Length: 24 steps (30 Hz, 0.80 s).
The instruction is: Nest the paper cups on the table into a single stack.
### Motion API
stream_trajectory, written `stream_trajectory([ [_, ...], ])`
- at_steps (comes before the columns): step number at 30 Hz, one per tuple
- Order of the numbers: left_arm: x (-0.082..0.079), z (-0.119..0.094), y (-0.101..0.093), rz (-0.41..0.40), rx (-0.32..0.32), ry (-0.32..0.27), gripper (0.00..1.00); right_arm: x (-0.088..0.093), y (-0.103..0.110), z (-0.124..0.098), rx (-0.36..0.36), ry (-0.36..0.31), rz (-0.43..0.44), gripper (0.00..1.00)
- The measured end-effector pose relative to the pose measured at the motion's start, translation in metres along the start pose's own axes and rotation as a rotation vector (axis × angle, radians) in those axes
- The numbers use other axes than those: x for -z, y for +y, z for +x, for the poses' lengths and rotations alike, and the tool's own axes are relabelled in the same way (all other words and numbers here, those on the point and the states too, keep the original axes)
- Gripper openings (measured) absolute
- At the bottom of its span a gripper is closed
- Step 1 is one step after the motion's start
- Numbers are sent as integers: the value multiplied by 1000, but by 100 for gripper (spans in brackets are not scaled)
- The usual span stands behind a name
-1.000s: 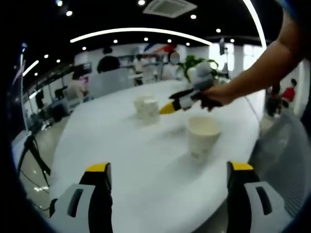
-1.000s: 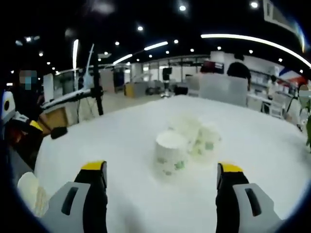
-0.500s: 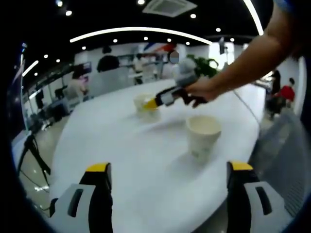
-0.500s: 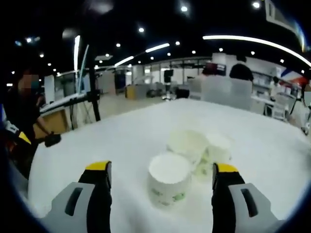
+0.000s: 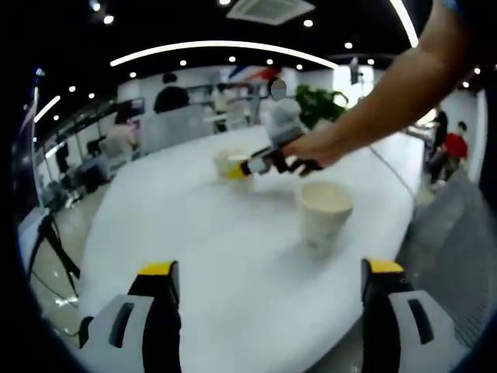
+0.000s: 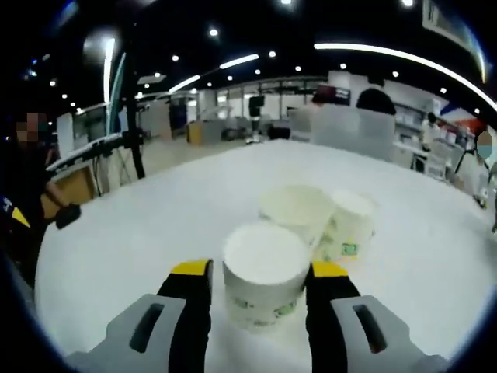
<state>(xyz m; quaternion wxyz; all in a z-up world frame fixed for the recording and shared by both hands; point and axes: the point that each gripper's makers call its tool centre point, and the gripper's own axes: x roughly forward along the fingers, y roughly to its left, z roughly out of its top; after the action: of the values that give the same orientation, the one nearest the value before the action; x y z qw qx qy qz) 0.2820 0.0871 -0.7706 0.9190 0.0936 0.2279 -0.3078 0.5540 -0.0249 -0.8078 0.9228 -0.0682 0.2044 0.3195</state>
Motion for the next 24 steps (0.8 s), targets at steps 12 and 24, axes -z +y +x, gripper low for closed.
stream_trajectory([
  [12, 0, 1, 1, -4, -3, 6, 96, 2, 3, -12, -21, 11, 6, 38],
  [24, -1, 0, 2, -1, -17, 11, 94, -9, 25, -48, -130, 45, -27, 37],
])
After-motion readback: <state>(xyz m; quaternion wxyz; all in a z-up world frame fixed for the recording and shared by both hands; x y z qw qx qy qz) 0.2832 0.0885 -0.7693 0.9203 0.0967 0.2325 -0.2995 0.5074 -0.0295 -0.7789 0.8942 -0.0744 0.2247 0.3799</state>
